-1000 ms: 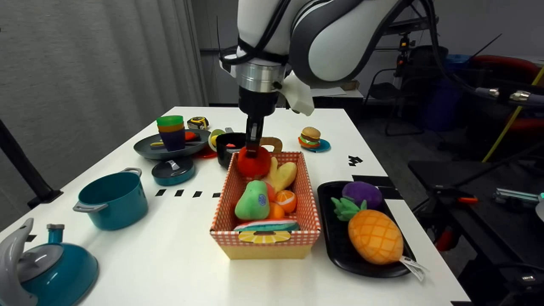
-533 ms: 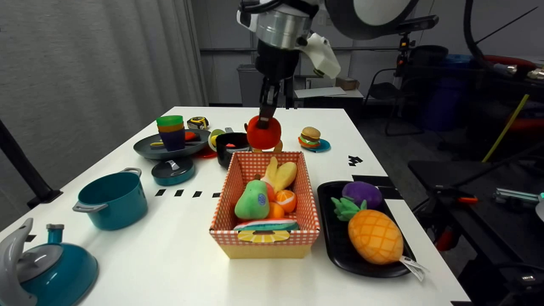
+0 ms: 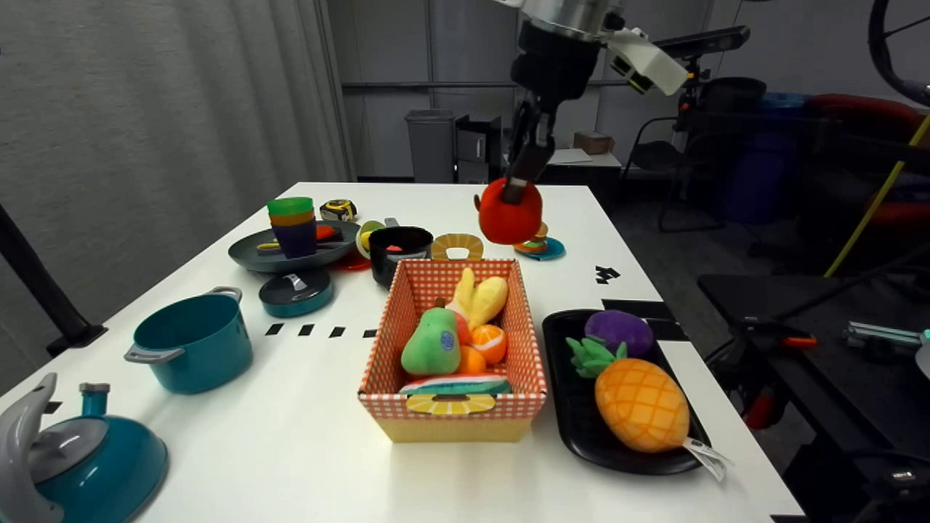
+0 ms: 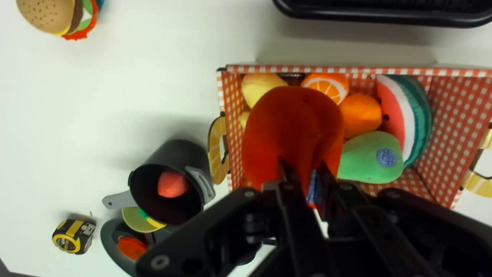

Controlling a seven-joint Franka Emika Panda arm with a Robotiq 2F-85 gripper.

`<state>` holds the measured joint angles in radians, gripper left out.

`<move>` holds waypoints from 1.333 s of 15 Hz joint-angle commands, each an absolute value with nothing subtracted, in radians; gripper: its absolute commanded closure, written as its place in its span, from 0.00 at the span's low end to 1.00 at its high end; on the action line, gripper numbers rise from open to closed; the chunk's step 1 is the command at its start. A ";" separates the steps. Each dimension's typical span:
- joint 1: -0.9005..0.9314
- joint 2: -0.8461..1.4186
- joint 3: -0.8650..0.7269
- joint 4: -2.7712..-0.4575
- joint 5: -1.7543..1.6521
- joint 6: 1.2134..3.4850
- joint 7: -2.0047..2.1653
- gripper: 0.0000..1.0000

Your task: Remove the orange plush toy from the box and put it on the tray

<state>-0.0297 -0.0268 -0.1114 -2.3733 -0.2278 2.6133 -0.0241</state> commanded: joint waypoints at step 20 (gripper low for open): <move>-0.035 -0.107 -0.041 -2.647 -0.106 2.537 -0.012 0.96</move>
